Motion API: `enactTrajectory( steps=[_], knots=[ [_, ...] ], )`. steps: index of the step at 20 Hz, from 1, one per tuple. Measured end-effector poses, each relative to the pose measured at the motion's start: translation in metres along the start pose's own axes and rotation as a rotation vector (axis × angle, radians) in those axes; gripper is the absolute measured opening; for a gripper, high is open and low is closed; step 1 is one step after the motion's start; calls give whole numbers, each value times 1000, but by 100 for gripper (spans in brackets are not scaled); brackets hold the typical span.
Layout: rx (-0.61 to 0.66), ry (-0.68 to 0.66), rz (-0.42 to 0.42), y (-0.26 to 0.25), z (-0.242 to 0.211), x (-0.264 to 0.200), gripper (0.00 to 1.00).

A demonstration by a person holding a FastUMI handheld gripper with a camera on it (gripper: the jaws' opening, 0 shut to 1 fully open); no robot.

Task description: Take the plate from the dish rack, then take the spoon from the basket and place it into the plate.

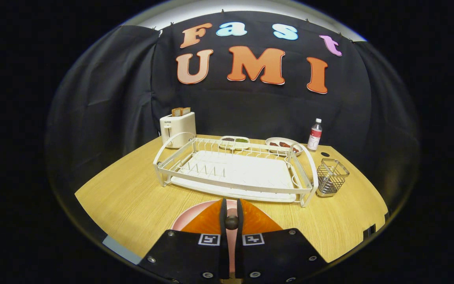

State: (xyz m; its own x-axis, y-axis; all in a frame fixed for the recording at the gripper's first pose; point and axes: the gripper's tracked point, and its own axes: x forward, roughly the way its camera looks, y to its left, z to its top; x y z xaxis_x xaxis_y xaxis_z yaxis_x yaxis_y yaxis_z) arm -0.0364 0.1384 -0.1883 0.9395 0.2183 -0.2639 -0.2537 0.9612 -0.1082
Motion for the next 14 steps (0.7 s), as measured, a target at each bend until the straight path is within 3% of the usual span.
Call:
enactTrajectory(
  steps=[6,14],
  knots=[
    [-17,-18,14,1,-2,3,6],
    [12,38,4,-10,-18,3,14]
  ],
)
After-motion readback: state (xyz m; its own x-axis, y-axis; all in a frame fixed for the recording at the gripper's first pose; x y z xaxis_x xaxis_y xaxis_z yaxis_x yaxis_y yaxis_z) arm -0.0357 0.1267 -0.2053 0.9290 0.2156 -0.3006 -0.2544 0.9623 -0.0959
